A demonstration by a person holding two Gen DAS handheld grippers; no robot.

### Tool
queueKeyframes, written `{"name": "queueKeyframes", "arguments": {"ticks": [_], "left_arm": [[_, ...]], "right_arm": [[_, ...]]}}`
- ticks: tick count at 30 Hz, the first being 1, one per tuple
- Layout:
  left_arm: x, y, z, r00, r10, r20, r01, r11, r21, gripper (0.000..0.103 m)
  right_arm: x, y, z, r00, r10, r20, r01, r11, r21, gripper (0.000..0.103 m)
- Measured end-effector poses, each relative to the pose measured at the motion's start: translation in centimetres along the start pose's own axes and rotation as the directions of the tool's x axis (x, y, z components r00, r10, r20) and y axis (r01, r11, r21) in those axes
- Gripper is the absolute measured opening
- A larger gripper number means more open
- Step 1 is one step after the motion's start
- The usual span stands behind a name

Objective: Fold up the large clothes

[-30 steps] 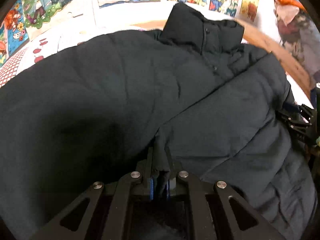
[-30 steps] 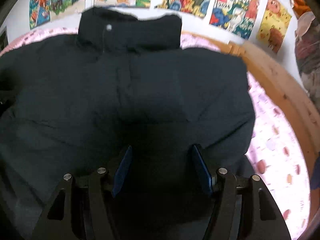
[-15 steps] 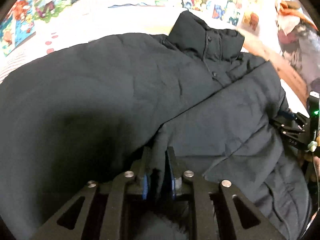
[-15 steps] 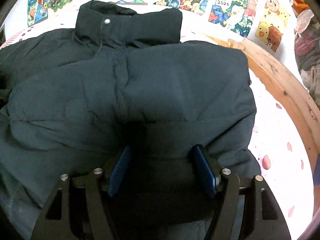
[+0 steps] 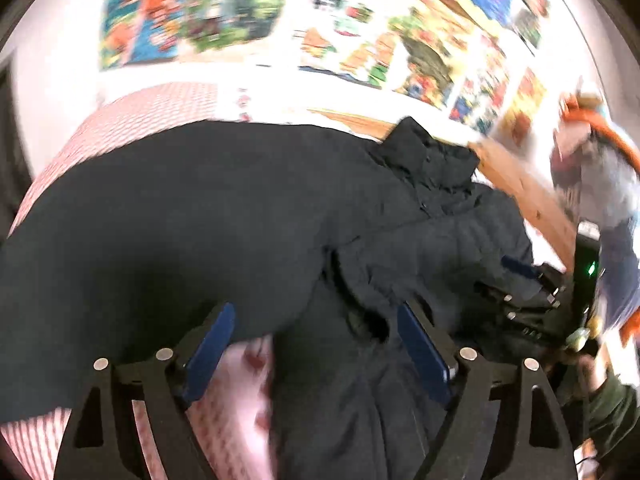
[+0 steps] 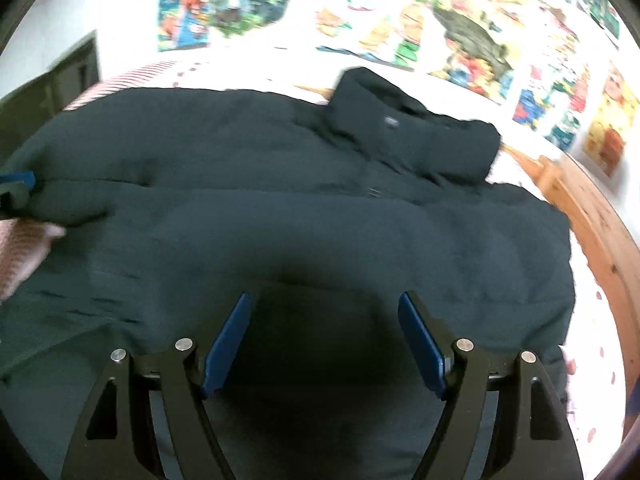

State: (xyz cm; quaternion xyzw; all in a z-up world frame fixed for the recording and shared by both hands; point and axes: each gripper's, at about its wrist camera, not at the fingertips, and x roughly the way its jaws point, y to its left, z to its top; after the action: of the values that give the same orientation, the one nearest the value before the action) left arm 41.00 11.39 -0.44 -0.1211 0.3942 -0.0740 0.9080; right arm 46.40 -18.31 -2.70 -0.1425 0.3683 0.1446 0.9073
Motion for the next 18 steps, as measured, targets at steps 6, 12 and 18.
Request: {"name": "queueKeyframes", "arguments": {"ticks": [6,12,18], "left_arm": [[-6.8,4.4,-4.0,0.992,-0.044,0.119,0.067,0.977,-0.202,0.093],[-11.3,10.1,-7.9,0.972,0.091,0.217,-0.010,0.937,-0.349,0.097],[-12.0,15.6,-9.1,0.963,0.133,0.236,0.003,0.867,-0.498,0.098]], "right_arm": [[-1.5,4.8,0.1,0.999,0.048,0.016,-0.046,0.996,-0.070,0.073],[-0.3,7.7,0.8,1.000,0.013,-0.007,-0.014,0.997,-0.070,0.073],[2.9,8.9,2.2,0.998,0.036,-0.056,-0.036,0.999,-0.001,0.073]]}}
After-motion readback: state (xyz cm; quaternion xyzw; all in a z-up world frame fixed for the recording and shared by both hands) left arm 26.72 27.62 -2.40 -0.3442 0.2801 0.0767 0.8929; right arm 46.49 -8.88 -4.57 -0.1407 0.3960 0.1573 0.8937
